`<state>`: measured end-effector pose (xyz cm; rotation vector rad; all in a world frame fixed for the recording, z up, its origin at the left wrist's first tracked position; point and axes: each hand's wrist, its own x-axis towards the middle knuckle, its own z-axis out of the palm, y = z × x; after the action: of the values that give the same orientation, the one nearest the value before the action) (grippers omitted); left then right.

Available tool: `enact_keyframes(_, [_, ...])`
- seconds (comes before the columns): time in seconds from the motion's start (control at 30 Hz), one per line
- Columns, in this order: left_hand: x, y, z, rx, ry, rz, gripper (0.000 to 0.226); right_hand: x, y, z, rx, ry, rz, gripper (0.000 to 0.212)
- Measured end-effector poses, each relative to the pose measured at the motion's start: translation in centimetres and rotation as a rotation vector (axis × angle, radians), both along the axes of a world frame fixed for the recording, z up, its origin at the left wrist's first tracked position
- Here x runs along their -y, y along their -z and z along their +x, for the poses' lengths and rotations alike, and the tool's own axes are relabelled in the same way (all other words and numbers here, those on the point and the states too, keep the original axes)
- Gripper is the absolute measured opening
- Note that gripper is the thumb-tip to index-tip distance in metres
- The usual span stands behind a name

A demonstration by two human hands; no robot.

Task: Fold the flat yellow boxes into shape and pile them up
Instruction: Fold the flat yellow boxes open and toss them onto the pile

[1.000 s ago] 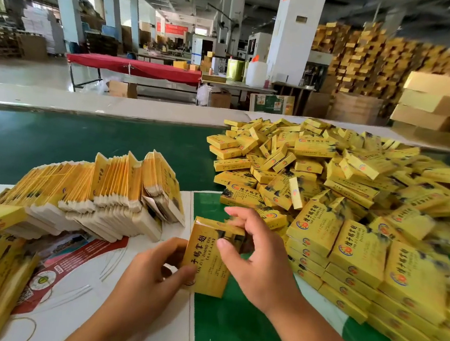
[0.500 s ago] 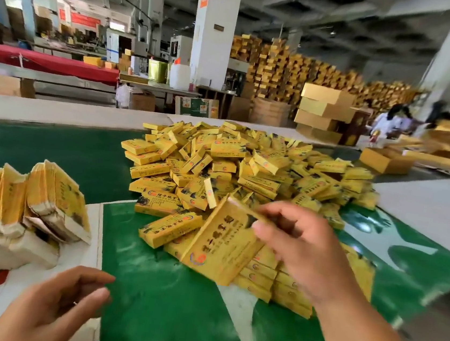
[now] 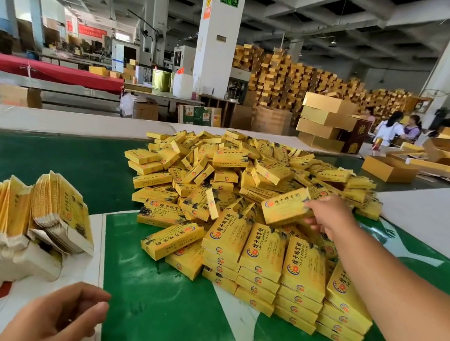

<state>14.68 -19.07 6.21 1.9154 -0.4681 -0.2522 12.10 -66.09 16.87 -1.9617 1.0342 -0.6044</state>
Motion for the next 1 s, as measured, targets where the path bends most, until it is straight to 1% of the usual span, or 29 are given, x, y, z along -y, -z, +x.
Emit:
enact_keyframes(0.1, [0.2,-0.1,-0.1,0.000,0.005,0.028,0.030,0.1,1.0,0.2,-0.158,-0.004,-0.069,0.024])
enact_keyframes(0.17, [0.3,-0.2,-0.1,0.009,0.001,0.041,0.026,0.3,0.9,0.0,-0.299,-0.016,-0.214,0.034])
enact_keyframes(0.23, [0.4,-0.2,-0.2,0.027,-0.018,0.044,0.020,0.3,0.2,-0.6,-0.378,-0.004,-0.367,0.046])
enact_keyframes(0.3, [0.5,-0.2,-0.2,0.061,-0.061,0.049,0.012,-0.1,-0.8,-1.0,-0.359,-0.003,-0.500,0.050])
enact_keyframes(0.37, [0.6,-0.3,-0.2,0.109,-0.126,0.064,0.004,-1.8,-2.0,-1.0,-0.285,-0.036,-0.611,0.042])
enact_keyframes(0.4, [0.6,-0.3,-0.2,0.128,-0.166,0.063,0.006,-3.2,-2.6,-0.7,-0.235,-0.075,-0.650,0.036])
enact_keyframes(0.47, [0.6,-0.3,-0.3,0.154,-0.250,0.059,0.011,-6.6,-3.5,0.5,-0.135,-0.208,-0.700,0.030])
enact_keyframes(0.6, [0.6,0.0,-0.5,0.186,-0.413,0.025,0.020,-16.2,-3.7,3.2,0.002,-0.605,-0.696,0.026])
enact_keyframes(0.67, [0.4,0.2,-0.3,0.182,-0.486,-0.020,0.024,-21.4,-2.5,4.7,0.008,-0.820,-0.675,0.022])
enact_keyframes(0.73, [0.1,0.2,0.0,0.193,-0.541,-0.047,0.027,-26.1,-0.4,6.2,-0.001,-0.975,-0.641,0.020])
enact_keyframes(0.8, [-0.3,0.2,0.2,0.208,-0.590,-0.061,0.029,-30.2,2.2,7.9,-0.041,-1.058,-0.628,0.033])
enact_keyframes(0.9, [-0.7,0.0,0.2,0.259,-0.624,-0.076,0.027,-34.2,5.8,10.3,-0.181,-1.112,-0.664,0.060])
enact_keyframes(0.97, [-0.8,-0.1,0.2,0.273,-0.626,-0.085,0.027,-35.5,7.4,11.3,-0.235,-1.124,-0.588,0.072])
enact_keyframes(1.0, [-0.8,-0.2,0.1,0.271,-0.623,-0.085,0.028,-35.7,8.1,11.7,-0.240,-1.117,-0.559,0.075])
